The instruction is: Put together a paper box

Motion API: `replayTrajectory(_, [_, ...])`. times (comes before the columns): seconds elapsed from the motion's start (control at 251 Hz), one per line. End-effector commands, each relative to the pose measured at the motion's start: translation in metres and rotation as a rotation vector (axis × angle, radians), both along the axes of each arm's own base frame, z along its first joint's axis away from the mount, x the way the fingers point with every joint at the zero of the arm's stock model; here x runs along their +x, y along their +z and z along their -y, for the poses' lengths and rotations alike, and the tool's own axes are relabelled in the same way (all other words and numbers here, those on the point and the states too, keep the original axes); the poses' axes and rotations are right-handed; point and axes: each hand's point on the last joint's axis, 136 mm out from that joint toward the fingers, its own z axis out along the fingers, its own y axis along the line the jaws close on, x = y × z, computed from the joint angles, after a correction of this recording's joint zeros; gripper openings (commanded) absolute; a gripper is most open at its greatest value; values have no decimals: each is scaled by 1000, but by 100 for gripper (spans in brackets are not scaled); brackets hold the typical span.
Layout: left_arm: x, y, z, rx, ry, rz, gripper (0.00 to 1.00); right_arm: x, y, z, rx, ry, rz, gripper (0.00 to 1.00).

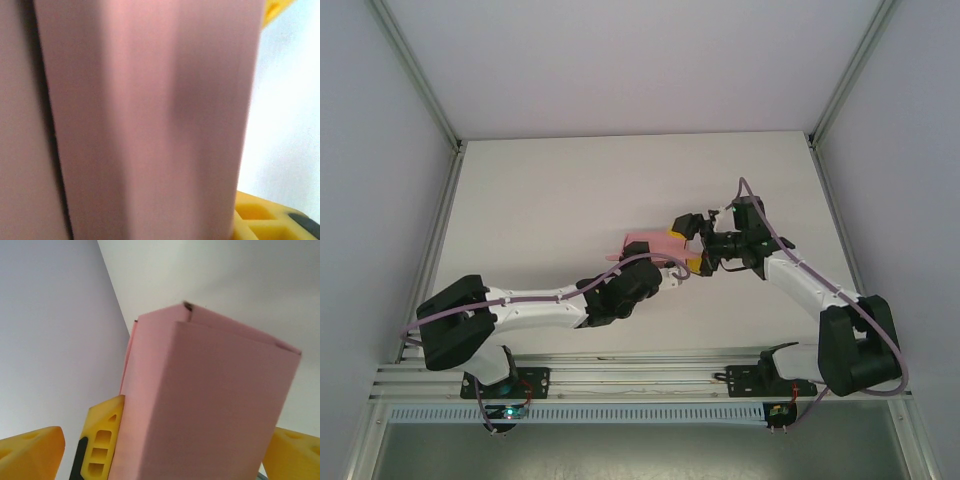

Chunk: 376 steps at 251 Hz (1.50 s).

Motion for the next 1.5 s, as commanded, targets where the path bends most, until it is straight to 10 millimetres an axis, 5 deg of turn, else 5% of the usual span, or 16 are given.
replayTrajectory(0.0, [-1, 14, -2, -56, 6, -58, 44, 6, 14, 19, -79, -40, 116, 98])
replayTrajectory(0.132, [-7, 9, -15, -59, 42, -154, 42, 14, 24, 45, -160, -146, 232, 99])
replayTrajectory(0.415, [-21, -12, -26, -52, 98, -331, 38, 21, 114, 83, -267, -338, 739, 98])
replayTrajectory(0.535, [-30, -15, -21, -44, 68, -405, 43, 21, 123, 97, -339, -395, 831, 98])
replayTrajectory(0.738, [-41, -28, -31, 56, 89, -537, 43, 20, 118, 89, -376, -345, 983, 98])
replayTrajectory(1.066, [-80, -22, -44, 25, 29, -962, 44, 11, 59, 46, -513, -69, 1040, 98])
replayTrajectory(1.145, [-87, -25, -49, 44, 4, -1009, 52, 8, 49, 36, -513, -12, 1031, 98])
replayTrajectory(1.497, [-54, -55, -59, 109, 113, -1018, 53, -4, 22, 21, -515, 111, 1029, 97])
